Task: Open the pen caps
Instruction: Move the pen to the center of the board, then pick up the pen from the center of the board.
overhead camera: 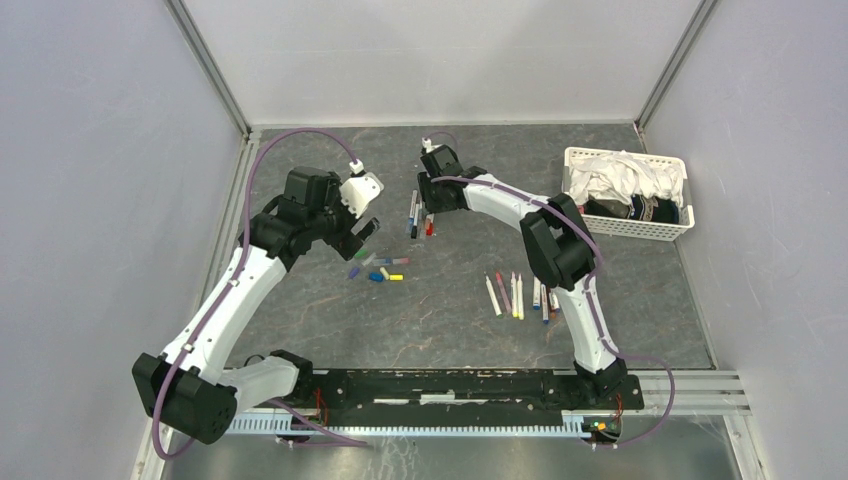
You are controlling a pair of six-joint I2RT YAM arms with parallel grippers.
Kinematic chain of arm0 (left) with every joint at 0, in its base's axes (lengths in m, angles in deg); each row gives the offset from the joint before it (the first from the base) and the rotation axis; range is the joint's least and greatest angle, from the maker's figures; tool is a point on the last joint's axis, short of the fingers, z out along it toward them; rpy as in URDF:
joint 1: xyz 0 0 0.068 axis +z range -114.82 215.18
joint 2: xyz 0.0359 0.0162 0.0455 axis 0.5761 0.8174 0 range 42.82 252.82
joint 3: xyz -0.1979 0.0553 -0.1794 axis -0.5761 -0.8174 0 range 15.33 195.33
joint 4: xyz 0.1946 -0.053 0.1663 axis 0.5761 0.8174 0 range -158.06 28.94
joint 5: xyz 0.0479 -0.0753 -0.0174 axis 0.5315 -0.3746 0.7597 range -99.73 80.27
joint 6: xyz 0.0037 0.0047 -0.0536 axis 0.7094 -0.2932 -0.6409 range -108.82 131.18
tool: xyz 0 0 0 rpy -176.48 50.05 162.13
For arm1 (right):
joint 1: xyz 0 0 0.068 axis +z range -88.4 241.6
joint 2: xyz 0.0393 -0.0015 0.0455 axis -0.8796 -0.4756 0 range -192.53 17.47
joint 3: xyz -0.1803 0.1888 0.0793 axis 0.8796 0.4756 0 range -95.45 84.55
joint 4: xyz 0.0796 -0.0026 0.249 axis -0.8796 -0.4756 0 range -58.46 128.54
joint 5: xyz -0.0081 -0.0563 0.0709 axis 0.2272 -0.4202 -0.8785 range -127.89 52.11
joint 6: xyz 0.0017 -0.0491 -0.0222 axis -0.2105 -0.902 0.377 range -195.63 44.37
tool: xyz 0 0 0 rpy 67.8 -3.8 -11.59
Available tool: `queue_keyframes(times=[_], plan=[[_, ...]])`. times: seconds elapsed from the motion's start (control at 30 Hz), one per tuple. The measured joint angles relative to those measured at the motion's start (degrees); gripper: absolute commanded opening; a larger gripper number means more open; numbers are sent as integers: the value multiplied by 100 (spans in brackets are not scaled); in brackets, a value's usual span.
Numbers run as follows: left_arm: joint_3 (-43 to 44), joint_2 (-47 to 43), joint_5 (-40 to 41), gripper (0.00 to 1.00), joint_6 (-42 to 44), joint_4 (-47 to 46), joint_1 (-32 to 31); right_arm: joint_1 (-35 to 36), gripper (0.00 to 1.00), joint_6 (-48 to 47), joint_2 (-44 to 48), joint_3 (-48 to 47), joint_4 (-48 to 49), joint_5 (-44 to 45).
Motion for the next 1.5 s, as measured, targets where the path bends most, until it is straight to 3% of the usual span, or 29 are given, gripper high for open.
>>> queue_keyframes(times=[0.17,0.37,0.53,0.73,0.87,1.27,1.5], plan=[[-42,-20,-2,100,0,-7,0,0,33,13,-131,-26,-46,59],[-160,-33,-70,100,0,-7,0,0,33,15,7,286,173,208],[-190,-33,-144,100,0,-4,0,0,32,13,533,1143,417,251],[-190,-35,-280,100,0,-2,0,81,51,39,1204,2129,577,186],[-188,-31,-363,100,-2,2,0,223,55,61,1279,2188,544,96],[-186,-20,-503,100,0,90,0,76,33,55,1860,2420,411,74],[-175,-20,-573,100,-2,146,0,55,33,-9,1744,2433,321,210]])
